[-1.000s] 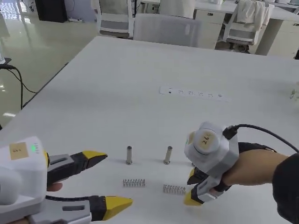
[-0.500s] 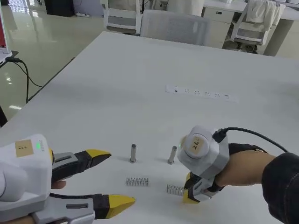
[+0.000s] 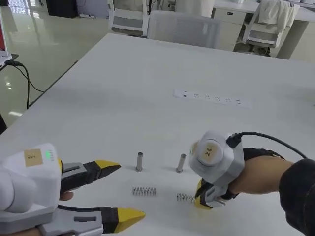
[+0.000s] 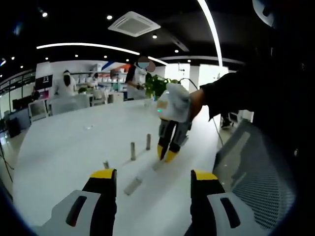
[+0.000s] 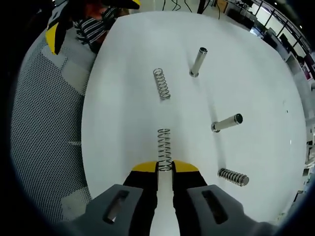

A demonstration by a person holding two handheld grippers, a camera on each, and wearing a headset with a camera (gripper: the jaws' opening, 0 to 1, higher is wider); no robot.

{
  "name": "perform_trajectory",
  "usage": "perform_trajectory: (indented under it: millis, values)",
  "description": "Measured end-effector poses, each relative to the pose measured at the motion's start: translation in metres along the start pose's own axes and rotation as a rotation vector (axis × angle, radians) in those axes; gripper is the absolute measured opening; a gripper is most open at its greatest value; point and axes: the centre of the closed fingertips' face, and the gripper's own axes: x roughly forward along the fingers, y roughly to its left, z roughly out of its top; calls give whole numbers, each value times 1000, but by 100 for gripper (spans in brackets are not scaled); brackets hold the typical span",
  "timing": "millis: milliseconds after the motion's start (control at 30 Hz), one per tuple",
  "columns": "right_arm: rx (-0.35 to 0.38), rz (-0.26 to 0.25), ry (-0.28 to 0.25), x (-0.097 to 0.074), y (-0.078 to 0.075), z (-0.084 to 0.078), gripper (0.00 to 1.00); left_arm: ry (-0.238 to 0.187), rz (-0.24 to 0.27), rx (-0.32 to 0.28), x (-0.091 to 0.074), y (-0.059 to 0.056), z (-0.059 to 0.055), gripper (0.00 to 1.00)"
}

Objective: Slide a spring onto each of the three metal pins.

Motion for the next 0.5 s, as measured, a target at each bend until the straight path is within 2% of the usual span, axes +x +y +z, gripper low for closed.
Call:
perform_trajectory:
  millis: [233, 333, 500]
  values:
    - [10, 43, -32, -27, 15, 14, 8, 29, -58, 28, 10, -6, -5, 53]
    - [-10, 68, -57, -39, 26, 26, 8, 35, -84, 45, 16, -9, -3, 51]
    - [-55, 69, -73, -50, 36, 40, 8, 36, -124, 73, 26, -13, 1, 46]
